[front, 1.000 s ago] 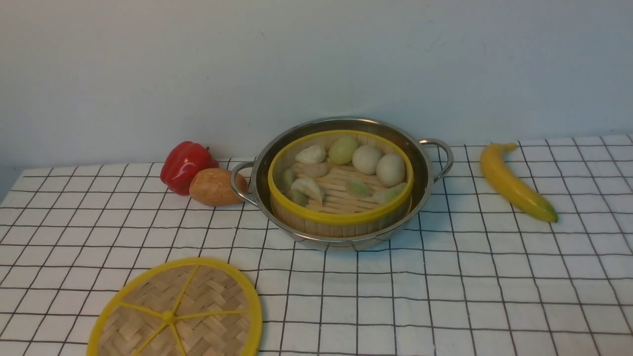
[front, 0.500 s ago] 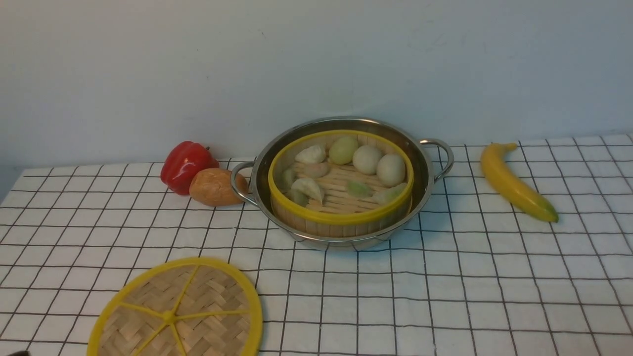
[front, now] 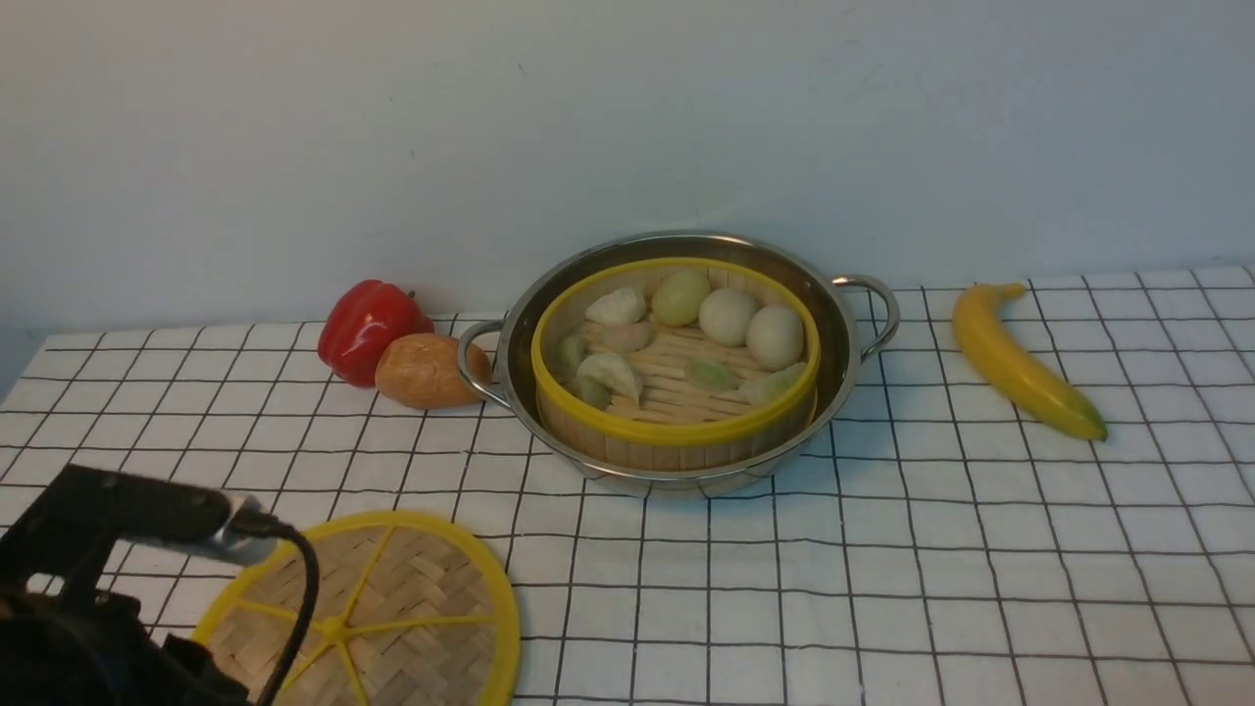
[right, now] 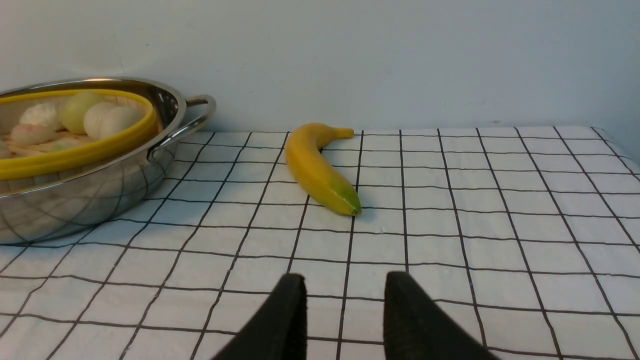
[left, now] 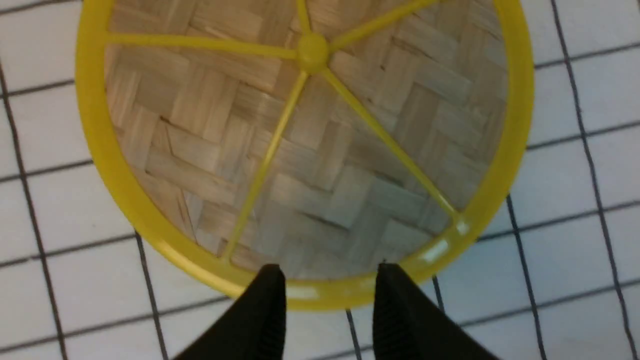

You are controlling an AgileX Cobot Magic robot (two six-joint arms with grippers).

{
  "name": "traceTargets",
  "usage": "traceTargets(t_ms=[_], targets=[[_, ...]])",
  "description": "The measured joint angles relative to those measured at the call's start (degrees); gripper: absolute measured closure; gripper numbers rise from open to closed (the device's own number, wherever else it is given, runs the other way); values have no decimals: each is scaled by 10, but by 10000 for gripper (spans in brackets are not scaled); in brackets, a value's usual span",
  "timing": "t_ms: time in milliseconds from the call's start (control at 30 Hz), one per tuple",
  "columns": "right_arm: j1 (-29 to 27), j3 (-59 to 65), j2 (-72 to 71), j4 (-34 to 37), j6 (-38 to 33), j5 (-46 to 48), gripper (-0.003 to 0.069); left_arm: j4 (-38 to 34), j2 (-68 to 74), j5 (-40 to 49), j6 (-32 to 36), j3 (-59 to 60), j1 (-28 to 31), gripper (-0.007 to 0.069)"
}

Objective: Place the steamer in the pot on the white tablecloth, and put the lid on the steamer.
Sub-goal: 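Grasp the bamboo steamer lid lying on the table by its centre knob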

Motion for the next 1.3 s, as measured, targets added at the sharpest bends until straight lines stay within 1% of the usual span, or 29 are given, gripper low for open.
traceTargets(t_ms=[100,167,267,300,367,467,633,833,900,1000,1100,1300], targets=[[0,0,0,0,0,0,419,-20,55,-9,2,-47,0,361],[0,0,0,0,0,0,419,-39,89,-3,11,-83,0,329],[0,0,0,0,0,0,419,-62,123,12,30,-115,0,288],[0,0,0,0,0,0,419,-73,145,24,45,-134,0,267],[0,0,0,0,0,0,419,-81,182,38,66,-156,0,251],[0,0,0,0,0,0,419,-79,216,52,77,-163,-4,253],[0,0,0,0,0,0,419,-43,268,56,87,-163,-27,295],[0,0,0,0,0,0,419,-39,296,31,87,-164,-59,322],[0,0,0,0,0,0,419,-39,300,29,84,-164,-59,323],[0,0,0,0,0,0,419,-12,313,18,70,-167,-60,323],[0,0,0,0,0,0,419,0,321,5,66,-167,-60,323],[0,0,0,0,0,0,419,-15,323,3,62,-167,-60,323]])
